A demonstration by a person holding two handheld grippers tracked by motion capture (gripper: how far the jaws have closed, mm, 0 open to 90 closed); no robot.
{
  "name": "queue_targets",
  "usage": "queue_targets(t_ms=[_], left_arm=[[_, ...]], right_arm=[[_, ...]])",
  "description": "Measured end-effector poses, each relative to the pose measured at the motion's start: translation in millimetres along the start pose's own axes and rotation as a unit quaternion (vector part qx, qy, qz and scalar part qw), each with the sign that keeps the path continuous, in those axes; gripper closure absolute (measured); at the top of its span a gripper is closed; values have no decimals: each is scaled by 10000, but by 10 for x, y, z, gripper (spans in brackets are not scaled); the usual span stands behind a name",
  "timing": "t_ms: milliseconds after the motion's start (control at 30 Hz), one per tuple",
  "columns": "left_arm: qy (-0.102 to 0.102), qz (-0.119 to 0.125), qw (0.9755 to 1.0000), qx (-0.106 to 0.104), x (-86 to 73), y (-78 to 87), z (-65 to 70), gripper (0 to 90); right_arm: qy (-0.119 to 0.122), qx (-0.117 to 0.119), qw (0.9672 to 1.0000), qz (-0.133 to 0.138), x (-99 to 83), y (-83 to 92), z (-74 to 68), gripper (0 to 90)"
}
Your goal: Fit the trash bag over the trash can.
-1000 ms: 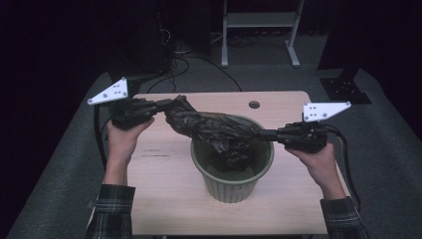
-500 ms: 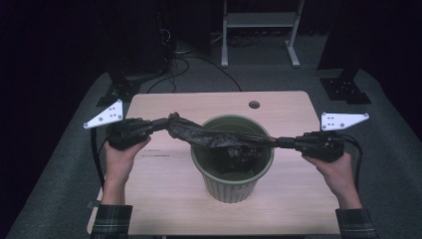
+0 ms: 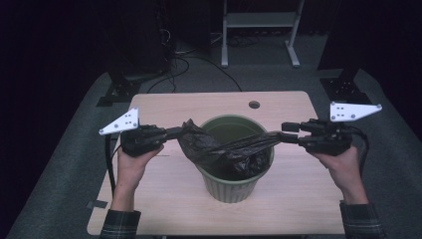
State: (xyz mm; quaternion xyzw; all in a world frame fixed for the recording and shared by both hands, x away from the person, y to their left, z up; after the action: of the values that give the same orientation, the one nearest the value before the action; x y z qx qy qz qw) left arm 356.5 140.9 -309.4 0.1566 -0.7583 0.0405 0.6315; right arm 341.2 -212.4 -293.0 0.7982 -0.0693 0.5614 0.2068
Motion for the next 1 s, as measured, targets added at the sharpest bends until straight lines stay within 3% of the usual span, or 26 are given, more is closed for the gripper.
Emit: queue_targets(t_ms=[200,467,667,833,900,1000], left_arm=[[-114,0,9999,-104,91,-152,25,878],[-284,249,9990,-242,371,-467,72,871],[-342,529,9978,-219,558,-711,76,853],[-348,614,9974,-124,601,-798,70,805],[-318,577,9978,-96,584,-804,63,768],[-266,487,9984,96,556,-766,46,586]], right_arm=[[240,108,9996,31,233,-169,-159,558],[452,317,9985,-59,463,-448,-396,579],[445,447,9979,-161,444,-591,-452,598],[415,588,9962,-488,292,-736,-496,601],[387,607,9952,-667,217,-780,-494,698],[443,561,9939,-845,128,-818,-488,860]])
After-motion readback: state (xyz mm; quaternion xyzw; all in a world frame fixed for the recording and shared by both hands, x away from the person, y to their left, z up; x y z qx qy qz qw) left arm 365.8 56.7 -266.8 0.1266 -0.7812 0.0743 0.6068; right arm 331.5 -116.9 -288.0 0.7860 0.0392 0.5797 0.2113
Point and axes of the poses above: each handheld gripper's, and its own axes: y roughly backward along the jaws, x roughly out of its top, z roughly to its right, the point moved 7 cm from there along -y, roughly forward along the jaws, and after that the axes turned 12 degrees about -y, right-handed, at the moved point
